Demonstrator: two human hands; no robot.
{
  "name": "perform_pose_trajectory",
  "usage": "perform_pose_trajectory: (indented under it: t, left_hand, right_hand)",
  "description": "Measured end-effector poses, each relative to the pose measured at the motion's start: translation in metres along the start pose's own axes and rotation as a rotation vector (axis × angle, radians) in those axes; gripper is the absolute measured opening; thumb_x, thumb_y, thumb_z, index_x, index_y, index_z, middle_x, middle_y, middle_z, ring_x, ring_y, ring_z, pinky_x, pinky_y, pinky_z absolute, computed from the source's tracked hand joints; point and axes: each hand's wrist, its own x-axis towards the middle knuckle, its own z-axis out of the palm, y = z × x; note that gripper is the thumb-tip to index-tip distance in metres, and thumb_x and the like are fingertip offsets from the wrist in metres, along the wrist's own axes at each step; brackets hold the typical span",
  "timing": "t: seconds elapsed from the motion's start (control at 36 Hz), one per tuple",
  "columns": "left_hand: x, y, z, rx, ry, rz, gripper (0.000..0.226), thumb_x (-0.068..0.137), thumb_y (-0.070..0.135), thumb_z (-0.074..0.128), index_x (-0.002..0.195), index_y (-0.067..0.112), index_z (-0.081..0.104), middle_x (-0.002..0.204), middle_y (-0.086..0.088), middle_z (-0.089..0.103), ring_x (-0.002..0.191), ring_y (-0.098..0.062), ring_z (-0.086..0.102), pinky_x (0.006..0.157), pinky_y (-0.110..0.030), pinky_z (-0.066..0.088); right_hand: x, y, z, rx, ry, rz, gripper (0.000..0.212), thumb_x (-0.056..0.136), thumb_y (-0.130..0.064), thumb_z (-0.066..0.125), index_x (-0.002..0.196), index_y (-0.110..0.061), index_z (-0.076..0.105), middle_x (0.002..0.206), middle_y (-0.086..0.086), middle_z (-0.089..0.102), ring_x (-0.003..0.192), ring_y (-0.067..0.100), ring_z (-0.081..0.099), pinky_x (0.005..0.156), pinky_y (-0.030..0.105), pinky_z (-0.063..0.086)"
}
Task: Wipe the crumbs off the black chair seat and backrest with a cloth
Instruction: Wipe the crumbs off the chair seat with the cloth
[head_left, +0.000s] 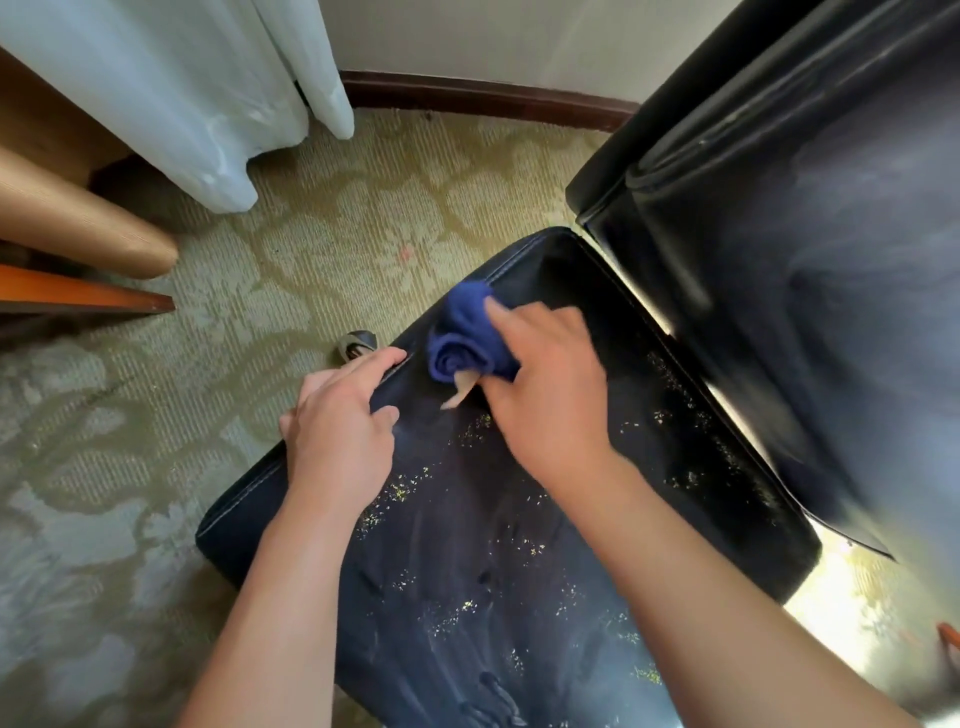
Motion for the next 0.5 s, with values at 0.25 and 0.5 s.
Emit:
perform_pose_trajectory:
  t: [0.25,0.5]
  left_hand:
    - [-0.002,0.002,0.0,-0.056,-0.001,-0.012,0.053,0.099,0.011,0.061,0.139,0.044,0.051,0.138,0.021,0.056,0.132,-0.011,0.03,0.1,-0.044,0.025]
    - [-0.001,-0.002,0.008,-0.1,0.038,-0.009,0.054,0.098,0.009,0.061,0.138,0.044,0.054,0.105,0.009,0.059,0.127,-0.015,0.036,0.097,-0.036,0.024]
  right_hand:
    - [0.013,0.045,-0.033,0.075,0.277,0.165,0.057,0.074,-0.024,0.081,0.127,-0.011,0.067,0.112,0.005,0.07,0.1,0.028,0.058,0.09,0.03,0.044]
    - [0.005,0.038,-0.012,0.056,0.12,0.177,0.058,0.08,-0.024,0.08,0.135,-0.018,0.061,0.105,-0.007,0.07,0.095,0.019,0.045,0.08,0.023,0.04]
